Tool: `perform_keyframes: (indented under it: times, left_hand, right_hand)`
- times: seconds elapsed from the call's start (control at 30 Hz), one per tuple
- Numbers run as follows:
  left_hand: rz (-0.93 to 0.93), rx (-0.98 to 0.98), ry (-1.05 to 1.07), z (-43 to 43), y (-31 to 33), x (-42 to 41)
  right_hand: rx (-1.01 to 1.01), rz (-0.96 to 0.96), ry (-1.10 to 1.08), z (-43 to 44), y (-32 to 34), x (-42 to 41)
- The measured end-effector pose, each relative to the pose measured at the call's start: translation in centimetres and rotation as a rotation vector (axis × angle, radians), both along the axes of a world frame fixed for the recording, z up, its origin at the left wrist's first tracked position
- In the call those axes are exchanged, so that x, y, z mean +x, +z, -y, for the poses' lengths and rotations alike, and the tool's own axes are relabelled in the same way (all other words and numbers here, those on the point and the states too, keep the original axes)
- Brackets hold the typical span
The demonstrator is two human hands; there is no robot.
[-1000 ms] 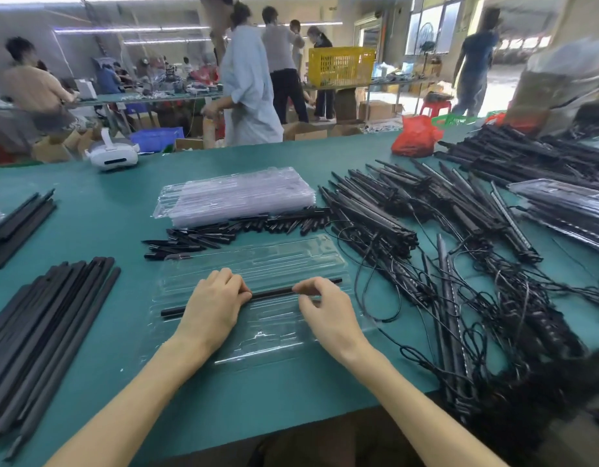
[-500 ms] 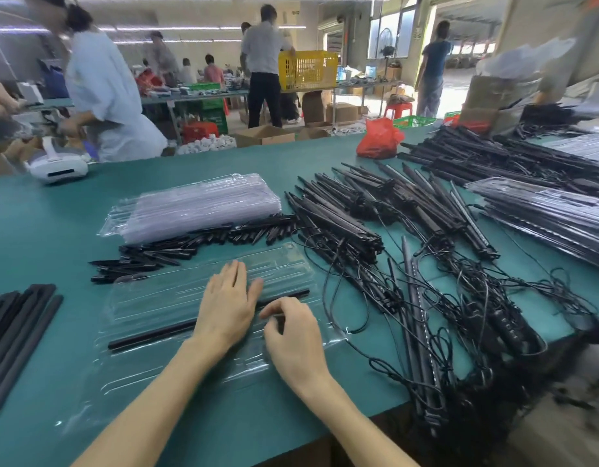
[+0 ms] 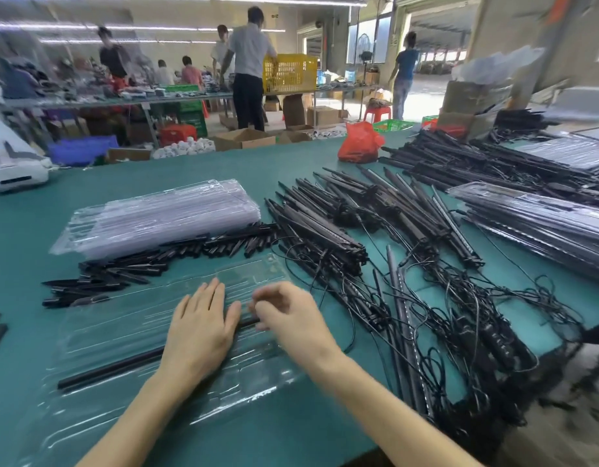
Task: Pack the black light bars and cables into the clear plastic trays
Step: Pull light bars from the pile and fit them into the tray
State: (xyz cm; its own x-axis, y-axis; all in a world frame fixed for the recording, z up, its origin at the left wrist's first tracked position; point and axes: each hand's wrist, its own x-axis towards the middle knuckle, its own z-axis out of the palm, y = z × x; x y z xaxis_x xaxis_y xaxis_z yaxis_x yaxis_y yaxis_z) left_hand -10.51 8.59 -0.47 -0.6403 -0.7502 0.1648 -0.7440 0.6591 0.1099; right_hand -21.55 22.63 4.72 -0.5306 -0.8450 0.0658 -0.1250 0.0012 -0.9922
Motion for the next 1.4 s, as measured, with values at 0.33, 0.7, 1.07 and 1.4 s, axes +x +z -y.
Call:
perform_keyframes:
  times: [0.33,0.7,1.07,1.4]
  left_hand:
    - [-0.05,0.026,0.0,-0.2,0.0,0.0]
    - [-0.05,0.034,0.014,0.1,0.0,-0.1]
    - [-0.079,0.035,0.002,-0.2,-0.4,0.0]
    - [-0.097,0.044,-0.009,-0.5,-0.2,0.2]
  right_hand:
    - [0.1,-0.577,-0.439,7.7,4.8,-16.6]
    - [0.668,-0.865,-0.251,13.6,2.7,-26.0]
    - [0.362,-0.832,-0.472,13.2,3.0,-23.7]
    - [0.145,-0.439,-0.535,8.8,6.8,-21.5]
